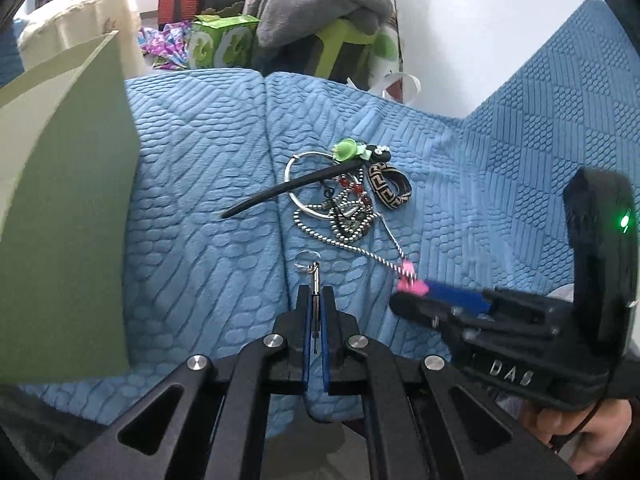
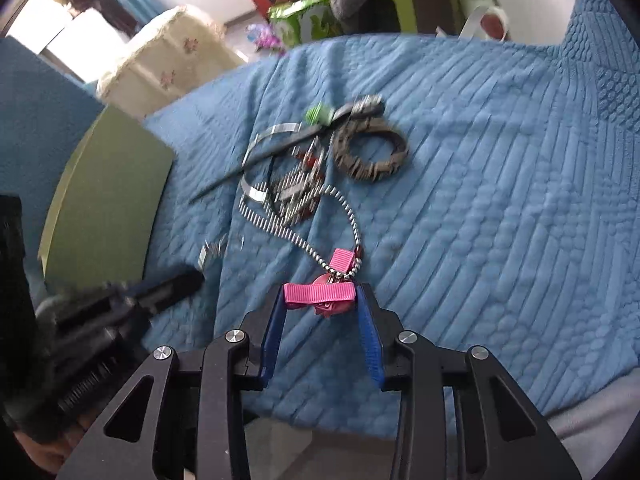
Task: Organize jewelry
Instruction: 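Lift and carry the keyring pin and pink clip over the box, then open the left tool releasing the keyring while the right tool releases the pink clip, then move both open tools back to the jewelry pile, then grasp the green-topped black hair stick with the left tool while the right tool closes on the patterned bangle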
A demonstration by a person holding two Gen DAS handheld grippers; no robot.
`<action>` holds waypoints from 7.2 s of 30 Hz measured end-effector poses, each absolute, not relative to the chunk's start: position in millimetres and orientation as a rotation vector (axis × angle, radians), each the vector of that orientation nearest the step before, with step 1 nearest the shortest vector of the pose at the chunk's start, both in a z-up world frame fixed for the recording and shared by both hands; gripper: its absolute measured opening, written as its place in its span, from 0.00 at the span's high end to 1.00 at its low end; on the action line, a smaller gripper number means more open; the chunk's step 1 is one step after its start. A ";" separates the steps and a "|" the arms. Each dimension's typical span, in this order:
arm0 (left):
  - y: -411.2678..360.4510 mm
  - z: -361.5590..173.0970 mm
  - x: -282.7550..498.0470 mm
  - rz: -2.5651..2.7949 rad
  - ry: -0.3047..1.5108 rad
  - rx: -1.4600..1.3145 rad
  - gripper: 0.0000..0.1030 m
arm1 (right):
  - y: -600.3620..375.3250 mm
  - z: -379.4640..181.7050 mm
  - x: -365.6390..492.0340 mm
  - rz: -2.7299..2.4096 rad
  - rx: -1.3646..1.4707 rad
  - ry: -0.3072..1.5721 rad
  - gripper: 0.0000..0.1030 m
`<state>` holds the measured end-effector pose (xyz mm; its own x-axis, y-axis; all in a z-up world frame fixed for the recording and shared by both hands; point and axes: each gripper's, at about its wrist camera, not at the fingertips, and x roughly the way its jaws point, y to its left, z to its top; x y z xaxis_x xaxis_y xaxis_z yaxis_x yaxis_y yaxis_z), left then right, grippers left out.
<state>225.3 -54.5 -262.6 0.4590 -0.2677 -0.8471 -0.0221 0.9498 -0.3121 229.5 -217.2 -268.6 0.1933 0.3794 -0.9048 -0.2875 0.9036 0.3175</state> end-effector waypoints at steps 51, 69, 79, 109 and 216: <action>110.4 10.5 196.9 -0.060 0.615 -0.249 0.99 | -101.9 14.6 226.0 0.526 -0.022 0.733 0.68; 194.2 -149.1 186.7 0.056 0.865 -0.371 0.99 | 5.4 -141.8 214.3 0.650 -0.153 1.073 0.68; 203.7 -196.0 184.5 0.057 0.964 -0.407 0.98 | 11.3 -177.1 222.1 0.635 -0.155 1.163 0.67; 146.2 -4.7 159.3 0.172 0.626 -0.297 0.47 | -63.7 5.2 208.1 0.711 -0.081 0.721 0.43; -88.8 -282.7 369.4 -0.312 1.075 -0.283 1.00 | -252.7 -257.1 309.8 0.434 0.069 1.050 0.93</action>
